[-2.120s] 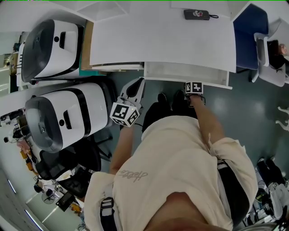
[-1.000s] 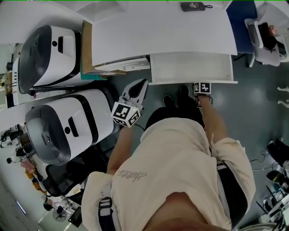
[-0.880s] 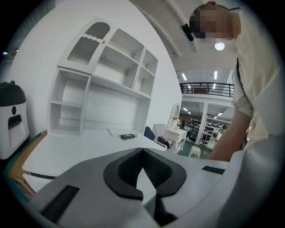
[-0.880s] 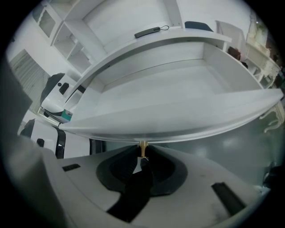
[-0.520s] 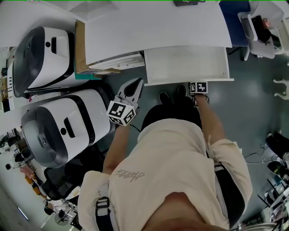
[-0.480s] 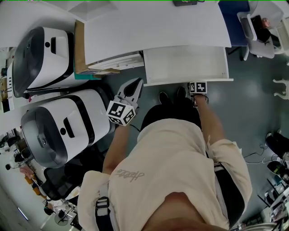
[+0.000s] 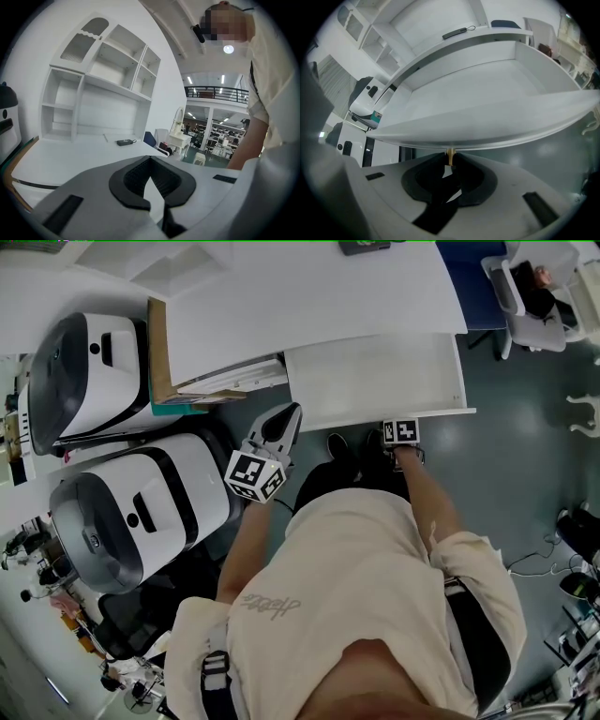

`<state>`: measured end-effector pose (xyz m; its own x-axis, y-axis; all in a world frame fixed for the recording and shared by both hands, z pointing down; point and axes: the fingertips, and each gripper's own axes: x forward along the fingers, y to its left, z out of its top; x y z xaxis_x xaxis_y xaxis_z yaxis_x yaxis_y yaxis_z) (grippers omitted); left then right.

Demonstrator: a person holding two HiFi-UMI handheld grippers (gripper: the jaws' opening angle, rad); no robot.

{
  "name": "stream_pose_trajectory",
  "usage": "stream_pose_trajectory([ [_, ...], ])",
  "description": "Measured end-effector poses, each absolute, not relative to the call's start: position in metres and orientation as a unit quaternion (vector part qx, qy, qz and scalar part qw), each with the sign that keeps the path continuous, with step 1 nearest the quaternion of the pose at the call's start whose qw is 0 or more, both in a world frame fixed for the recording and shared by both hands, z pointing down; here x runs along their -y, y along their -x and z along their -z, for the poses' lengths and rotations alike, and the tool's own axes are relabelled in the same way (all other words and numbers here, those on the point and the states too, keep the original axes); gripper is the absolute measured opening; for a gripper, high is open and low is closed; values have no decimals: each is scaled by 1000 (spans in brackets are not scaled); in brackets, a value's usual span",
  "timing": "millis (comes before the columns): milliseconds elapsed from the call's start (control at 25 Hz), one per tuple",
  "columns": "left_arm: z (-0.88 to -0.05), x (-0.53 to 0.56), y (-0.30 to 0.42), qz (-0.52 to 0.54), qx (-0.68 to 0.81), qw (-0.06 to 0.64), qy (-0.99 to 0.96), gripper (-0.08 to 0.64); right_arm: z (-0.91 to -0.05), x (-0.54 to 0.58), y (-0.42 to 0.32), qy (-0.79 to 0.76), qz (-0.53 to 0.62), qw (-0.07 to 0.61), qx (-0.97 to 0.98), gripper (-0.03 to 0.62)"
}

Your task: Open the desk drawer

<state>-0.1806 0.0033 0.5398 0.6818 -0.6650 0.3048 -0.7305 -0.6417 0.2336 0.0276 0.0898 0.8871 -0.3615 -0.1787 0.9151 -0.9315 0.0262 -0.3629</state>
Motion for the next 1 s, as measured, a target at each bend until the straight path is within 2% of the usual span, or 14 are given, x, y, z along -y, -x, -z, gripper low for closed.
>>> stream_pose_trajectory([
  [600, -551, -3, 170, -101, 397, 183, -894, 2, -882, -97, -28, -419, -548, 356, 631, 85],
  [800, -549, 2, 164, -91, 399, 183, -894, 2, -859, -111, -31, -380, -515, 362, 678, 86],
  [1000, -546, 9, 157, -79, 401, 172, -896, 2, -827, -116, -37, -366, -500, 339, 708, 86],
])
